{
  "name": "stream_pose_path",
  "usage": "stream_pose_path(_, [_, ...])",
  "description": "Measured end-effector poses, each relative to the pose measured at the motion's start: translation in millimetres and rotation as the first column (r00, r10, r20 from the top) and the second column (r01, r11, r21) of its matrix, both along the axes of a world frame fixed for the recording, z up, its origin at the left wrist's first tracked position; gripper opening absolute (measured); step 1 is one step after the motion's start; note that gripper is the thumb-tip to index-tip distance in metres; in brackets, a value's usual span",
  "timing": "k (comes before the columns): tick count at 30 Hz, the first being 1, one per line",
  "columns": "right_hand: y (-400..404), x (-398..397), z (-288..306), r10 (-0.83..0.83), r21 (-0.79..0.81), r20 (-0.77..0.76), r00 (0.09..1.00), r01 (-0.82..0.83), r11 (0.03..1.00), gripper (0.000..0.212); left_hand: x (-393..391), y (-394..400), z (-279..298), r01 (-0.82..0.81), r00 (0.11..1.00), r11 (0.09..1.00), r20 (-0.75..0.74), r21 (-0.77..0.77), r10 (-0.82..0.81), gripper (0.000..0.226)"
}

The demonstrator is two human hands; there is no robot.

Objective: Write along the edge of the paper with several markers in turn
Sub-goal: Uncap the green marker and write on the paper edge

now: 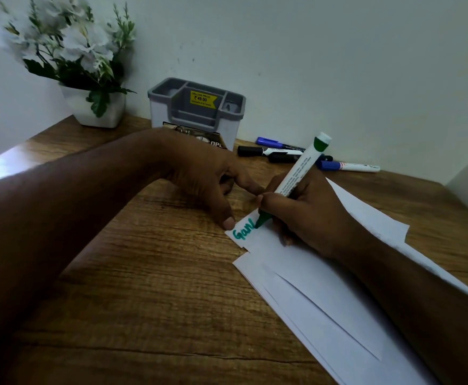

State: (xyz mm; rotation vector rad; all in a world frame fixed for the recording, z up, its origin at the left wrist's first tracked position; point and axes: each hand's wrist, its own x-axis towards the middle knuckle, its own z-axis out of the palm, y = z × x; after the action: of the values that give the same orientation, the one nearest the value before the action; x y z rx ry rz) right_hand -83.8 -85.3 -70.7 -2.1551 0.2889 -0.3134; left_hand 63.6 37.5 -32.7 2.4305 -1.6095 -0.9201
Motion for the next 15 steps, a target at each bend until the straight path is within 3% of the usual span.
stream_pose_path(4, [0.9, -1.3, 0.1, 0.017, 0.001, 0.041, 0.999, -0.017, 1.000, 0.015, 0.5, -0.4, -1.7, 0.006, 0.999, 1.000, -0.033, -0.025, -0.007, 0.074])
stream_pose_path(9, [2.5, -8.3, -1.4, 0.159, -0.160, -0.084, 0.984, -0.171, 0.972, 0.005, 2.7, 1.0, -2.8, 0.016, 0.996, 0.999, -0.089, -0.051, -0.021, 0.054])
stream_pose_path(11, [0.8, -5.7, -4.2, 0.061, -0.210, -0.017, 0.998, -0.063, 0.976, 0.010, 1.9, 0.9, -3.1, 0.015, 0.999, 0.999, -0.049, -0.044, -0.018, 0.064])
stream_pose_path(15, [1.6, -0.6, -2.3, -0.113, -0.030, 0.076, 0.991, 0.116, 0.993, 0.017, 0.6, 0.9, -2.8, -0.010, 0.997, 0.999, -0.071, -0.042, 0.007, 0.056])
